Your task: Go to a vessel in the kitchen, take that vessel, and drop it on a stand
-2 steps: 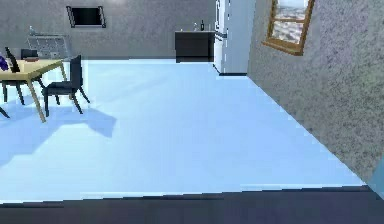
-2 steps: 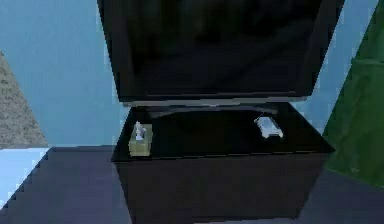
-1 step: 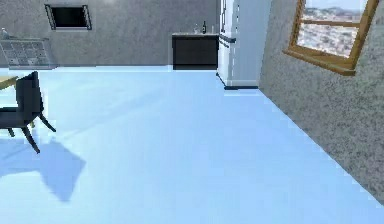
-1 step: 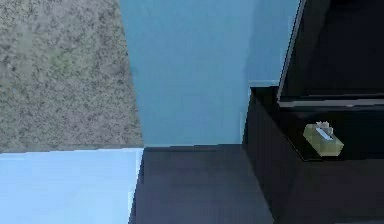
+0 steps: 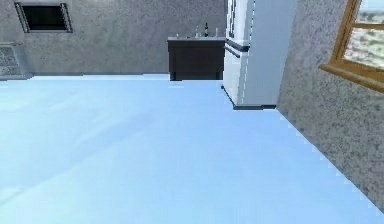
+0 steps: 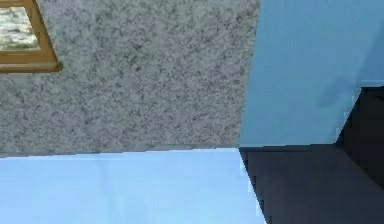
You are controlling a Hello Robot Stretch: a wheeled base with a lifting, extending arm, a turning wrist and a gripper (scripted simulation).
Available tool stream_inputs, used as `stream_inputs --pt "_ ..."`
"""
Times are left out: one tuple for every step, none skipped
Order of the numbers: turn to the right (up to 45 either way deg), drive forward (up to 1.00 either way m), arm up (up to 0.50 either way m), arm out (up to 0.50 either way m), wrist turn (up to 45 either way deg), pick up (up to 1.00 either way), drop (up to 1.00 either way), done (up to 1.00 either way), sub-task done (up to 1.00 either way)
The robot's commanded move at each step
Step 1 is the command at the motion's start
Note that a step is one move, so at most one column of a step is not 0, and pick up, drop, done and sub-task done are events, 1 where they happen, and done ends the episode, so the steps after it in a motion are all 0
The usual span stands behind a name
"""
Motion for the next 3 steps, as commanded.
stream_inputs --pt "-3.0 0.0 0.0 0.0 0.0 0.0 0.0 0.0 0.0" --pt "0.0 1.0 0.0 0.0 0.0 0.0 0.0 0.0 0.0" --pt "0.0 1.0 0.0 0.0 0.0 0.0 0.0 0.0 0.0"
